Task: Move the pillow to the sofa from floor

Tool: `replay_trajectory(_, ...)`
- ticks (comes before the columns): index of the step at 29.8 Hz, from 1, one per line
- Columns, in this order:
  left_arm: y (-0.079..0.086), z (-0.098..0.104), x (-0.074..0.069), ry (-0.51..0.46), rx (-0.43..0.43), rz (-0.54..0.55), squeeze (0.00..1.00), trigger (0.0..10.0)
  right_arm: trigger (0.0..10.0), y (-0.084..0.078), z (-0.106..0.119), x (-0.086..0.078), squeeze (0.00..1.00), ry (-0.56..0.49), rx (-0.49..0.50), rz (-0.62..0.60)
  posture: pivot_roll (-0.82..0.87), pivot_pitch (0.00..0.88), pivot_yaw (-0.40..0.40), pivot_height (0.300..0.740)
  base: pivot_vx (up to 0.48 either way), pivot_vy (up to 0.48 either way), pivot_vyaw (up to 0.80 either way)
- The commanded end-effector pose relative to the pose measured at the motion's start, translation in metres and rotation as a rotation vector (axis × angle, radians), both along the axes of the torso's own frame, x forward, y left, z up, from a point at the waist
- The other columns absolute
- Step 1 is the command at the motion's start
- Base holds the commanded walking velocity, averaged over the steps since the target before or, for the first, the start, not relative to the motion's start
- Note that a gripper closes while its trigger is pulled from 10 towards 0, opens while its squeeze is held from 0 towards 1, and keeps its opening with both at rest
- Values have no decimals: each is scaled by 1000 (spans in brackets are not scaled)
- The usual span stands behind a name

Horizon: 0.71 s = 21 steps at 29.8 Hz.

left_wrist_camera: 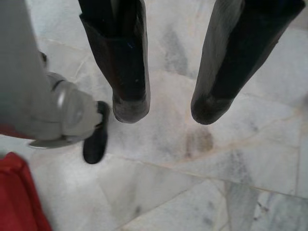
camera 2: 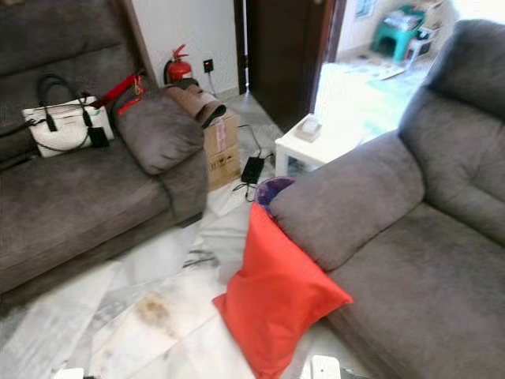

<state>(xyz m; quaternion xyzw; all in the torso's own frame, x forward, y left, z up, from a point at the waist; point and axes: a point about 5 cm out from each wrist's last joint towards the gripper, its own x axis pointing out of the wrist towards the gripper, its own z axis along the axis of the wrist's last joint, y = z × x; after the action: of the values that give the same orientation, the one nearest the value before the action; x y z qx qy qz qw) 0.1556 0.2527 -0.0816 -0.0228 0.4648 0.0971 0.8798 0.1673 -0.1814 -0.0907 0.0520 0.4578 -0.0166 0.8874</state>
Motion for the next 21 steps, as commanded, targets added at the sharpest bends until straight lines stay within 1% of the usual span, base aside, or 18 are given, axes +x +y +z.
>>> replay_trajectory(1, 1, -2, -6, 20, -3, 11, 0, 10000, 10000, 5, -2, -3, 0, 8, 15, -3, 59, 130, 23, 740, 0, 0, 0)
replay_trajectory(20, 1, -2, -6, 17, -3, 13, 0, 10000, 10000, 5, -2, -3, 0, 7, 18, -9, 59, 129, 22, 740, 0, 0, 0)
replay_trajectory(21, 1, -2, -6, 17, -4, 14, 0, 10000, 10000, 5, -1, -1, 0, 4, 18, -10, 59, 129, 22, 740, 262, 0, 0)
